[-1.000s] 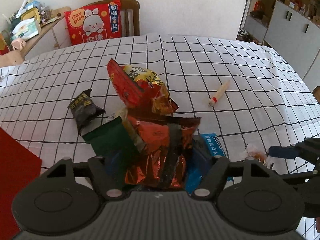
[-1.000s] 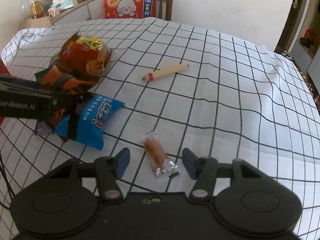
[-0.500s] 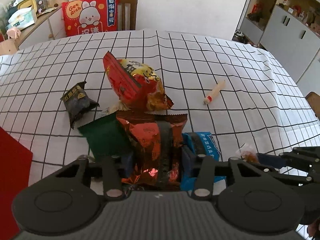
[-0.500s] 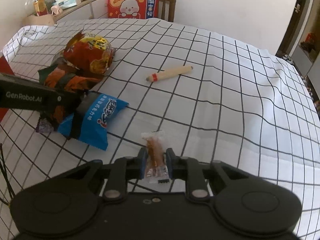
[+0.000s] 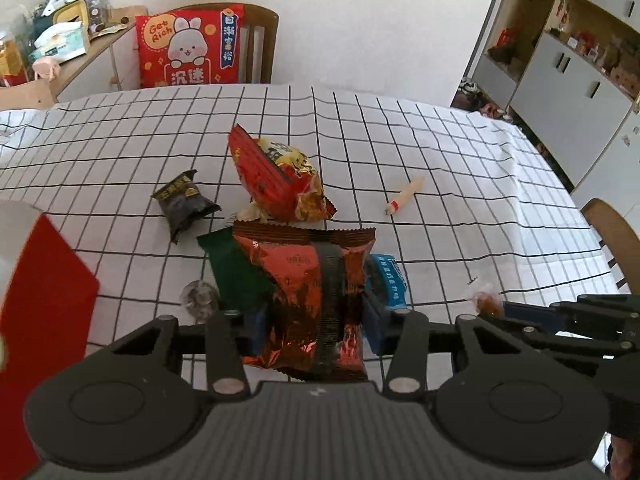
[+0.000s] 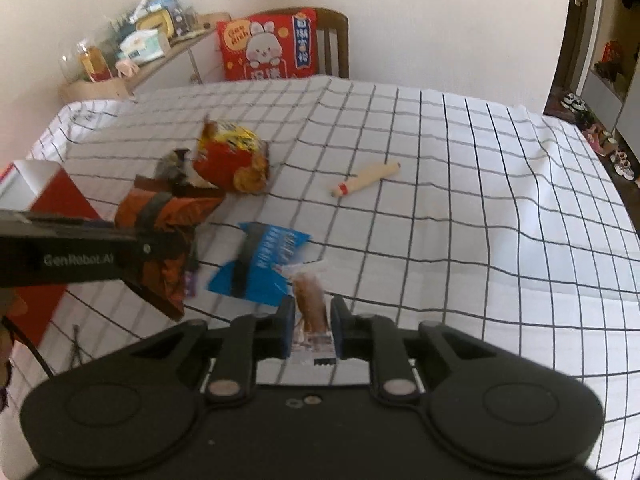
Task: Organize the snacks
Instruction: 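Grasp the orange-red snack bag with the left gripper while the right grasps the sausage stick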
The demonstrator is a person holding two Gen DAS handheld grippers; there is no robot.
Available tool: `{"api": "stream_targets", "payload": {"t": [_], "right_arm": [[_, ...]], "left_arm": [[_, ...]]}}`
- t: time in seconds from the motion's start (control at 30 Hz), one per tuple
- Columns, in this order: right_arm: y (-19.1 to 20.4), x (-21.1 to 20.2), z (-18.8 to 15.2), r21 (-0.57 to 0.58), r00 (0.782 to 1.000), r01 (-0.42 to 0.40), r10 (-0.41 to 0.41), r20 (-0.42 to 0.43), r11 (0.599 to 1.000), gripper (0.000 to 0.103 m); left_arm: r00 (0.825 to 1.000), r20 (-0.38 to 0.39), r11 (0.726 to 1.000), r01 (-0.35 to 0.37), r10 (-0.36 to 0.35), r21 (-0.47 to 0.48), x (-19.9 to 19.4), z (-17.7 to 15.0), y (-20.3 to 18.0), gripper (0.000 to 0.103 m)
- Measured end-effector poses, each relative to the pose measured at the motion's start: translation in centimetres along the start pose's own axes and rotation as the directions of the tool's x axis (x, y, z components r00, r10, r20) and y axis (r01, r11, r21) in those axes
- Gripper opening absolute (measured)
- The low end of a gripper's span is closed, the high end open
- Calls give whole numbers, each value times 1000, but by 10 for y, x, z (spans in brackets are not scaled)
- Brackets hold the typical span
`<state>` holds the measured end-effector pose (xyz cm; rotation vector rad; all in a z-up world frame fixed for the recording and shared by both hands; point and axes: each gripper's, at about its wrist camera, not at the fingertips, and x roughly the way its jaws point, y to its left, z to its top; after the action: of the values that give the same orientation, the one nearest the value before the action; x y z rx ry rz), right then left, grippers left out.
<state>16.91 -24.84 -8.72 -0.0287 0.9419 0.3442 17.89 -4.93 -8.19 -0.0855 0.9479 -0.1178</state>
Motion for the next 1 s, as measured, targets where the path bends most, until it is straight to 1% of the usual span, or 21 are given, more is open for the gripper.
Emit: {"api": "stream_targets", "payload": {"t": [0.2,0.37,0.53,0.63,1.0], "right_arm": [[19,-29,6,-1,998,-32,32,46,999,17],[39,-49,12,-26,995,-59,61,81,998,17],[66,-63,21,-51,989,-100,105,104,994,17],[84,-70,25,-71,984,-129,136,114,989,17],[163,-75,38,-175,964,-220,242,112,960,17]], "left_arm": [[1000,19,999,-2,3,-44,-34,-3,11,45],[998,55,997,-7,12,-80,-69,-7,24,45],[995,82,993,-47,55,-104,-99,-11,40,45],[994,89,990,-58,69,-128,-114,-14,54,45],[981,127,971,-118,146,-207,-162,-27,106,45]]}}
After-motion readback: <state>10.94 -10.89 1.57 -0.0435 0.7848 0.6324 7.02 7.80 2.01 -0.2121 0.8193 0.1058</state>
